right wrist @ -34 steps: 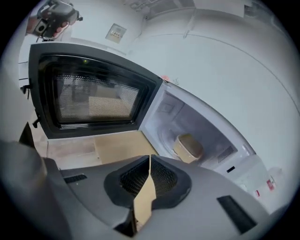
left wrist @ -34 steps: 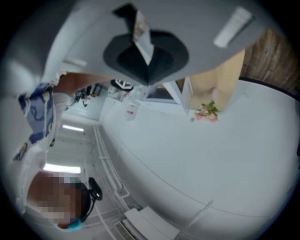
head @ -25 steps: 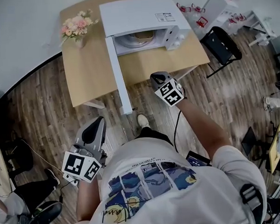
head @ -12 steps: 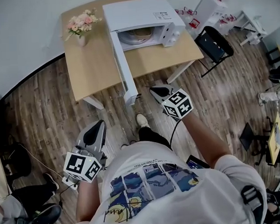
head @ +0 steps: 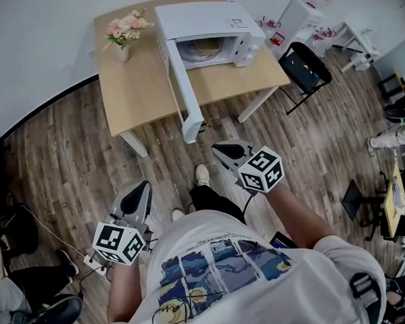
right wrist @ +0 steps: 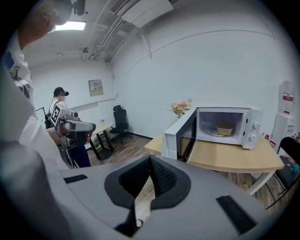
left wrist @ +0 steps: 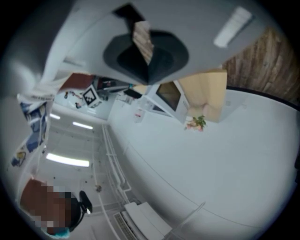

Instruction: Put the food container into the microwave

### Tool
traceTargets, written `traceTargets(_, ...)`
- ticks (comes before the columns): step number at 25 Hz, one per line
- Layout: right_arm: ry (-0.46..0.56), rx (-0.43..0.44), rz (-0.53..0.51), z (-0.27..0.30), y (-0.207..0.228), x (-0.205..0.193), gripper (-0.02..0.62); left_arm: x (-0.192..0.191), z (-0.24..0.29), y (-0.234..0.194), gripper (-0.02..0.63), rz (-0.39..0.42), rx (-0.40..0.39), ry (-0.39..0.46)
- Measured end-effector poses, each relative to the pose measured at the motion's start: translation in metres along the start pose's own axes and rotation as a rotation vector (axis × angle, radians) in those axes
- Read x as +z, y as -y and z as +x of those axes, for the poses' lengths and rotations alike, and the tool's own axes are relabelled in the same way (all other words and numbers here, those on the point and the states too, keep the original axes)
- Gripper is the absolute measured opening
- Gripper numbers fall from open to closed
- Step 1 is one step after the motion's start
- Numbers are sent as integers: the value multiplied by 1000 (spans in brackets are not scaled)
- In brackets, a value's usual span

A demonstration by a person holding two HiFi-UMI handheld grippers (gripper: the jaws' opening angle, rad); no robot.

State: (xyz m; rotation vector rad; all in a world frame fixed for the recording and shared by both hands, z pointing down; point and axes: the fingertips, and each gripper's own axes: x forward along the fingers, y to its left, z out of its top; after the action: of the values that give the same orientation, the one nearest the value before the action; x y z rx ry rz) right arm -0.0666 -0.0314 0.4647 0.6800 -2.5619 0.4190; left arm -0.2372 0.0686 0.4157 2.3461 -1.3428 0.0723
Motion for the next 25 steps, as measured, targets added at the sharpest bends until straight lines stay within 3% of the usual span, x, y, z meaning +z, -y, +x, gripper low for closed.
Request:
traceTargets(16, 36, 47, -31, -15, -52, 9, 8, -4, -14, 20, 8, 33, -47, 16)
traceTargets(25, 34, 32, -40, -33, -67, 7, 8, -21, -13, 27, 8, -14, -75, -8)
